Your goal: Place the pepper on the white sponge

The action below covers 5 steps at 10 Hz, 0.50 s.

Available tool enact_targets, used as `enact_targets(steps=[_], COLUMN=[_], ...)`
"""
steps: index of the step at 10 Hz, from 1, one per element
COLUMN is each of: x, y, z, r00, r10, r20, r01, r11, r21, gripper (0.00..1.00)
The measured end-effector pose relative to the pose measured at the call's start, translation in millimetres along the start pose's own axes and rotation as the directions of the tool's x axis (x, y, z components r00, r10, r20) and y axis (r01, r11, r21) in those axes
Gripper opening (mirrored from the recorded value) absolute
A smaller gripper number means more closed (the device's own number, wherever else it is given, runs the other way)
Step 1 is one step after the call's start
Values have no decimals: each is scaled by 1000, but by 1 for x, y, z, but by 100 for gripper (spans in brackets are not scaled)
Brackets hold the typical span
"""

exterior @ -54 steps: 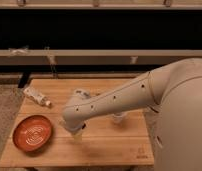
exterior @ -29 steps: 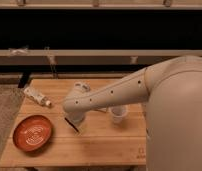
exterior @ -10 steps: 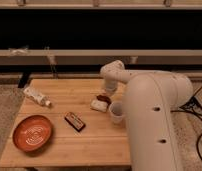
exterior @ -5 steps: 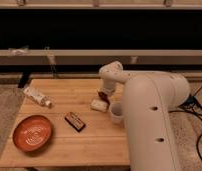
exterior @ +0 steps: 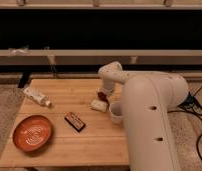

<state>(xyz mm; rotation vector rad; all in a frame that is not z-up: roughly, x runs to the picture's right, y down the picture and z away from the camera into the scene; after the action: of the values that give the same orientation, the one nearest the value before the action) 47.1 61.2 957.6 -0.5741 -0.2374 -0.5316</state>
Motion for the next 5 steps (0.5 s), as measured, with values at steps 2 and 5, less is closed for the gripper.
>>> enact_targets(steps=[2,5], x=[-1,-3], y=[-1,-4], z=[-3,-7], r00=[1000,999], r10=[-7,-17], r20=[-7,-27], r01=[7,17], r11=[1000,1000], r21=[0,2], gripper=[2,0])
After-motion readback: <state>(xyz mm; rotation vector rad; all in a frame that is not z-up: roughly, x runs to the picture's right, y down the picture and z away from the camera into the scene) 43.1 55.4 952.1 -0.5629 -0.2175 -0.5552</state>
